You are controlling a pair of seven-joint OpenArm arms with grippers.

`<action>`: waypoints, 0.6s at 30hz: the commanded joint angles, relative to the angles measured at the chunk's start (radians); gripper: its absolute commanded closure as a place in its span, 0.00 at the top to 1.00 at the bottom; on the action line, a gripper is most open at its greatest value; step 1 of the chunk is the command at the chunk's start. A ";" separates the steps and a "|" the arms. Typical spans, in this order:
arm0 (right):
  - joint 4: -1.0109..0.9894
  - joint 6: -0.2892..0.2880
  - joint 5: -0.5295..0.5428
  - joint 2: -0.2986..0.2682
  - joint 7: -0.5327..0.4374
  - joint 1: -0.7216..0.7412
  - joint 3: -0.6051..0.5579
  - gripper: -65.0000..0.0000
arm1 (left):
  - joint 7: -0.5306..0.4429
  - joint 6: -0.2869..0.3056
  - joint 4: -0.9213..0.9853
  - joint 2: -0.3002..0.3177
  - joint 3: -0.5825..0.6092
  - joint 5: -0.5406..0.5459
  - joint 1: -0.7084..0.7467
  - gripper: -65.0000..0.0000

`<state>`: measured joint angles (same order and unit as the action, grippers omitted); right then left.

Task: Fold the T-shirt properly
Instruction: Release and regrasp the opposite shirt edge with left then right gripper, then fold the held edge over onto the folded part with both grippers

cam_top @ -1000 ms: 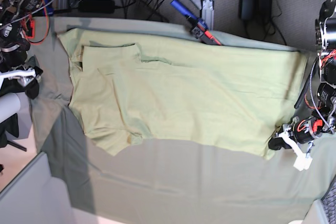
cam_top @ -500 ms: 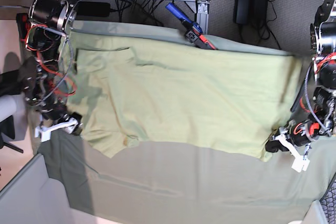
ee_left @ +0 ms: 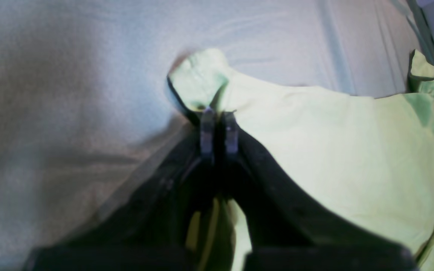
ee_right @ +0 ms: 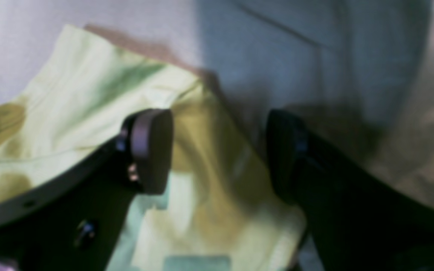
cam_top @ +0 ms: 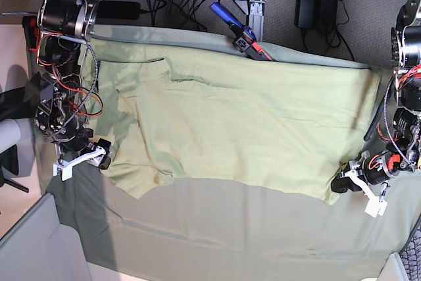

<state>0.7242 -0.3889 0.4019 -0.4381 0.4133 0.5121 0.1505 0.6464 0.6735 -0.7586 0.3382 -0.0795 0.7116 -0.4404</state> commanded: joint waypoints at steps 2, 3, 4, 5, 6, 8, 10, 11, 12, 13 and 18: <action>0.043 -0.035 0.009 -0.001 0.006 0.028 0.002 0.60 | -0.017 0.025 -0.014 0.011 -0.003 0.040 -0.028 0.00; 0.055 -0.035 0.009 0.005 0.014 0.028 0.002 0.60 | -0.018 0.025 -0.014 0.011 -0.003 0.042 -0.028 0.00; 0.065 -0.035 0.009 0.010 0.020 0.028 0.002 0.60 | -0.018 0.025 -0.014 0.011 -0.003 0.043 -0.028 0.00; 0.071 -0.035 0.008 0.015 0.025 0.028 0.002 0.60 | -0.018 0.025 -0.014 0.011 -0.003 0.045 -0.028 0.00; 0.074 -0.034 0.008 0.019 0.025 0.029 0.002 0.57 | -0.018 0.025 -0.014 0.011 -0.003 0.047 -0.028 0.00; 0.077 -0.035 0.005 0.025 0.025 0.028 0.002 0.42 | -0.018 0.025 -0.014 0.011 -0.003 0.047 -0.028 0.00; 0.077 -0.034 0.005 0.026 0.023 0.028 0.002 0.24 | -0.018 0.025 -0.014 0.011 -0.003 0.047 -0.028 0.00; 0.077 -0.034 0.005 0.025 0.015 0.028 0.002 0.16 | -0.018 0.025 -0.014 0.011 -0.003 0.047 -0.028 0.00; 0.077 -0.034 0.004 0.025 0.002 0.028 0.002 0.07 | -0.018 0.025 -0.014 0.011 -0.003 0.047 -0.028 0.00; 0.077 -0.034 -0.002 0.025 -0.009 0.028 0.002 0.00 | -0.018 0.025 -0.014 0.011 -0.003 0.047 -0.028 0.00; 0.079 -0.035 -0.052 0.023 -0.016 0.028 0.002 0.00 | 0.024 0.025 -0.014 0.015 -0.003 0.056 -0.031 0.00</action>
<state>0.7815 -0.4007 0.3424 -0.3973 0.4232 0.5098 0.1490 0.6838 0.6735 -0.7586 0.3389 -0.0795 0.7532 -0.4412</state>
